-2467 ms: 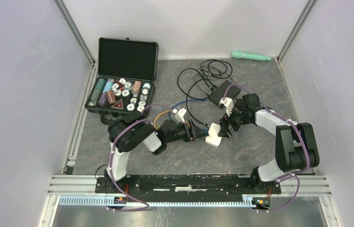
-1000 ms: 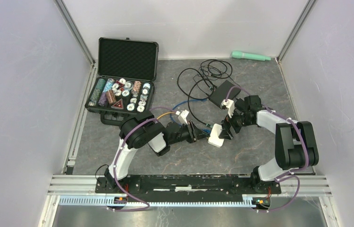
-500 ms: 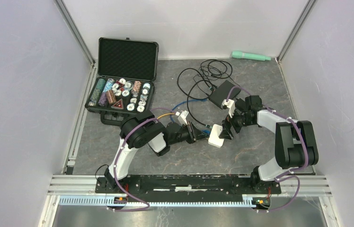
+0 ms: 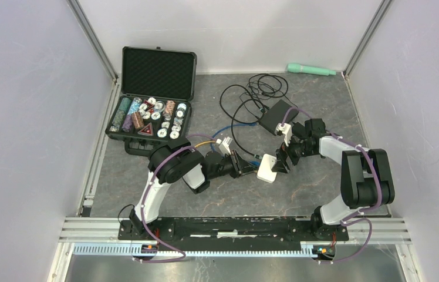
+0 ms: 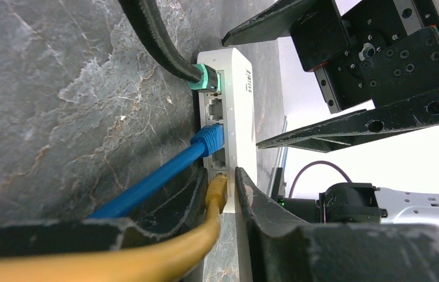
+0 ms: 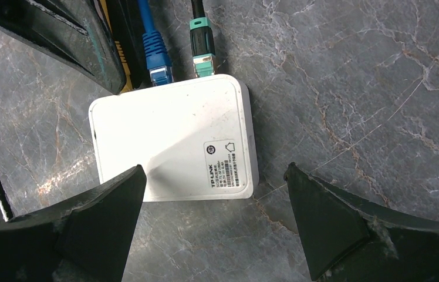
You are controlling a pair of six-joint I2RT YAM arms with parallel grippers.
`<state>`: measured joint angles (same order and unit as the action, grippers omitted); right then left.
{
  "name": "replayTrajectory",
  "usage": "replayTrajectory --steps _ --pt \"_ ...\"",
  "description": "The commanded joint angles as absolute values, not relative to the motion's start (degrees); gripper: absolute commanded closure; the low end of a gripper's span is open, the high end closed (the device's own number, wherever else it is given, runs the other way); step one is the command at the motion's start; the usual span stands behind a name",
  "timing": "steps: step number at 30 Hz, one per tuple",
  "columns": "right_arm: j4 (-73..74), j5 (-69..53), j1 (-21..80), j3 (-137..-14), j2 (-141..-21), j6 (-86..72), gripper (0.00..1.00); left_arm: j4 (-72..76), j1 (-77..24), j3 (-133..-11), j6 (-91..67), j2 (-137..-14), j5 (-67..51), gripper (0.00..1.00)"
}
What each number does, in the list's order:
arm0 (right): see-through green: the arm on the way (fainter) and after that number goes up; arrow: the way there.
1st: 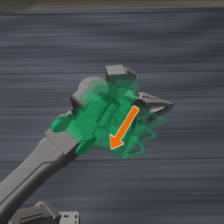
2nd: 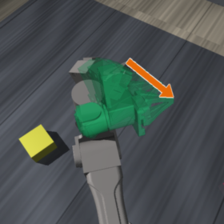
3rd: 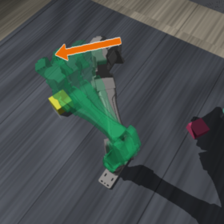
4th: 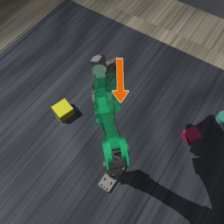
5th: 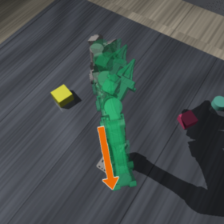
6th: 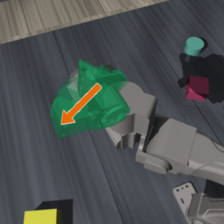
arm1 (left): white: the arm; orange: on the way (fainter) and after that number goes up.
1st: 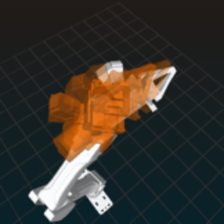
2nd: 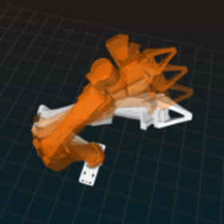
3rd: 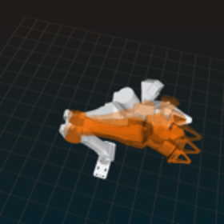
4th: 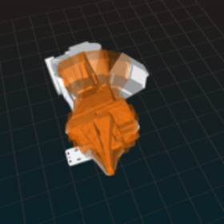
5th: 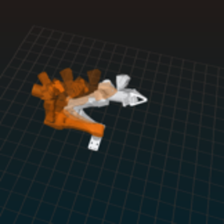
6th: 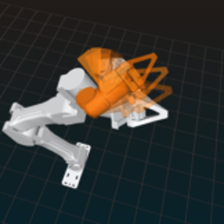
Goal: Pull the plug from the switch port
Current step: Pull the connector from the switch port.
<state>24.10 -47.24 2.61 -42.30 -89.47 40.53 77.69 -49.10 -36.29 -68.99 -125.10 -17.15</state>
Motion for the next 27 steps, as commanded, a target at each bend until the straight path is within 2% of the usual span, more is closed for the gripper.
replayTrajectory --steps 1,7,11,14,21,27 --pt "26.5 -45.1 2.3 -42.3 -91.7 41.6 0.02 71.9 -48.5 -35.1 -68.2 -126.7 -17.5 0.73" --pt "26.8 -45.1 2.3 -42.5 -91.8 41.9 0.02 71.4 -48.5 -35.2 -68.5 -126.6 -18.1 0.67" --pt "26.9 -45.2 2.3 -42.5 -91.8 41.9 0.02 71.1 -48.5 -35.3 -68.6 -126.5 -18.3 0.75" --pt "27.1 -45.3 2.3 -42.5 -92.0 42.1 0.02 71.1 -48.5 -35.8 -68.7 -126.6 -18.6 0.84" --pt "27.3 -45.5 2.2 -42.6 -92.2 42.4 0.02 72.1 -48.4 -36.3 -69.6 -126.9 -19.4 0.96" --pt "27.1 -45.8 2.2 -42.5 -91.8 42.5 0.02 77.9 -48.4 -36.6 -72.7 -127.3 -20.6 0.98"
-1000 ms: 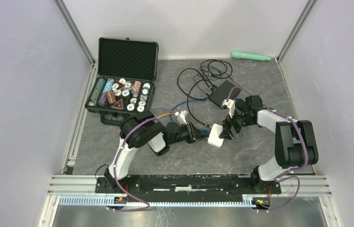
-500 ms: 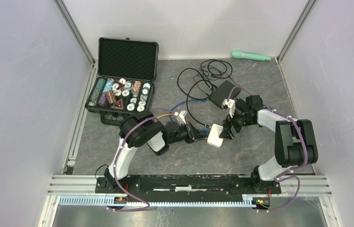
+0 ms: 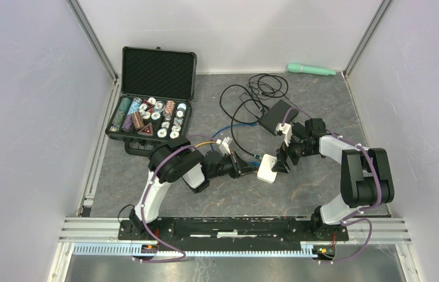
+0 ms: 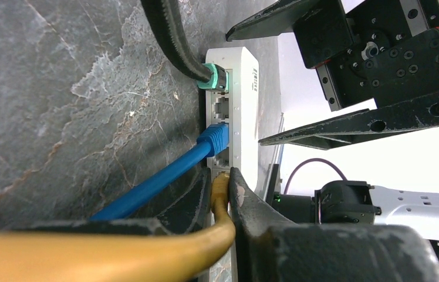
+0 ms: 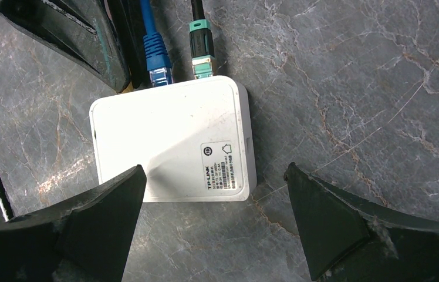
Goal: Pull the plug from the switch port
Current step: Pull the connector from the switch port.
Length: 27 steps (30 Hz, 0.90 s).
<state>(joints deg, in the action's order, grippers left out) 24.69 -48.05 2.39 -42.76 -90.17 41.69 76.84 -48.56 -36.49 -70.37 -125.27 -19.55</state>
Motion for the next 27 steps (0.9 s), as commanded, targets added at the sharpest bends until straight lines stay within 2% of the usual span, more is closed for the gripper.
replayTrajectory --steps 1,14,27 --pt "27.2 -45.8 2.3 -42.5 -91.7 42.5 0.02 78.9 -48.4 -36.6 -73.4 -127.3 -20.8 0.98" --pt "27.1 -47.9 2.2 -41.7 -89.5 43.9 0.02 84.4 -48.3 -38.7 -78.0 -127.9 -24.1 0.98" --pt "23.6 -43.2 2.3 -40.2 -90.3 42.9 0.02 84.9 -48.3 -38.4 -79.0 -125.8 -24.8 0.98"
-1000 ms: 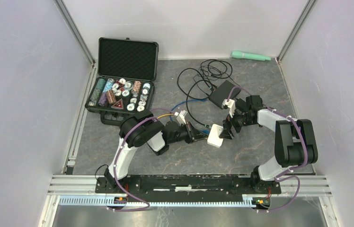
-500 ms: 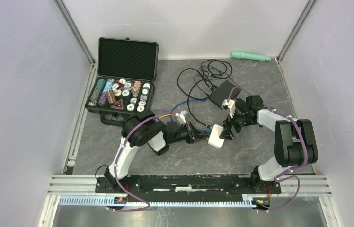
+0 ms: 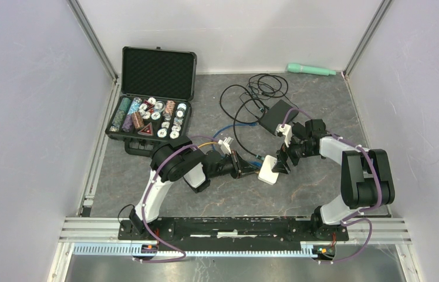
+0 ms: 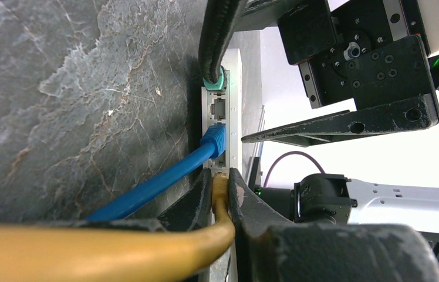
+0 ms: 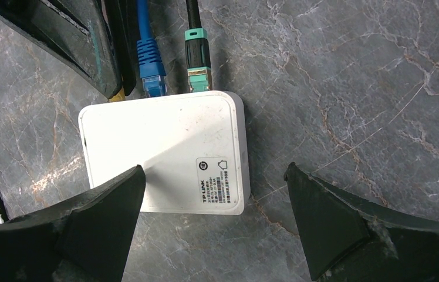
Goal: Pull the plug from the switch port
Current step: Pull the connector from the switch port.
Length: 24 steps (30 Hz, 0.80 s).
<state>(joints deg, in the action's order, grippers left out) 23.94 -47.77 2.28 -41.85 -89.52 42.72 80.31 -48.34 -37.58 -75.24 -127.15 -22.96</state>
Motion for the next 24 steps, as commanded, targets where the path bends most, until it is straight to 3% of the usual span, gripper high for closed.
replayTrajectory --steps 1,12,16,20,24 --pt "23.5 -43.0 2.4 -40.1 -90.3 43.0 0.02 85.3 -48.3 -38.3 -79.2 -125.8 -24.9 0.98" --pt "22.0 -41.1 2.3 -39.8 -90.7 42.8 0.02 88.8 -47.9 -38.7 -77.8 -126.1 -28.9 0.98" --pt "22.9 -42.0 2.4 -40.5 -89.9 43.6 0.02 81.7 -46.9 -37.4 -72.7 -123.9 -28.3 0.98" --pt "25.9 -46.0 2.4 -41.8 -84.7 46.4 0.02 80.8 -46.8 -38.3 -73.2 -124.7 -28.4 0.98" --pt "25.2 -40.5 3.9 -41.3 -77.6 46.6 0.02 79.4 -46.8 -39.1 -73.2 -125.1 -28.8 0.98"
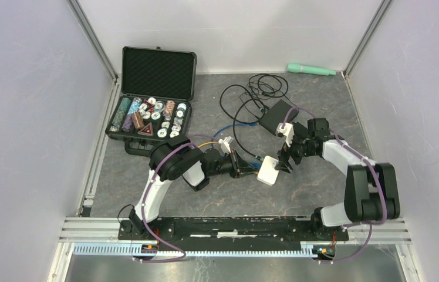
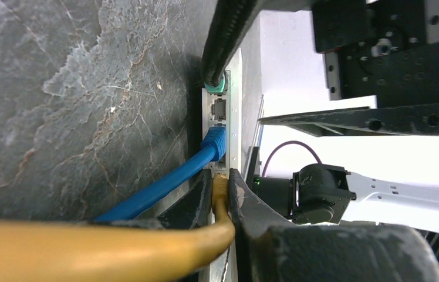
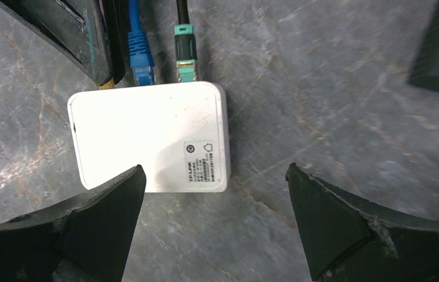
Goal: Pull the plug from the switch port
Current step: Pull the connector from the switch port.
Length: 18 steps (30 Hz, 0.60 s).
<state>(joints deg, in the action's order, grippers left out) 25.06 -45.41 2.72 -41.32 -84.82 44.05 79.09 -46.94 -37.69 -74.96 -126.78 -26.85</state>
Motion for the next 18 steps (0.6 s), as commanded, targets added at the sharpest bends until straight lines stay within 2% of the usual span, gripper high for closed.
replayTrajectory --steps 1,6,12,18 --pt "25.9 -39.3 4.6 -41.5 -76.3 46.6 0.02 79.1 -46.8 -39.2 -72.7 -125.0 -28.8 0.98" --pt "28.8 -33.9 10.3 -42.8 -72.7 46.2 0.02 77.4 -46.8 -39.6 -71.5 -124.7 -29.0 0.98" --pt "25.0 -29.5 19.0 -38.4 -68.3 44.3 0.02 76.1 -46.8 -40.6 -71.5 -124.3 -29.2 0.98" --pt "24.7 -26.7 25.5 -38.2 -69.2 47.1 0.02 74.3 -46.8 -40.7 -70.1 -123.8 -29.5 0.98"
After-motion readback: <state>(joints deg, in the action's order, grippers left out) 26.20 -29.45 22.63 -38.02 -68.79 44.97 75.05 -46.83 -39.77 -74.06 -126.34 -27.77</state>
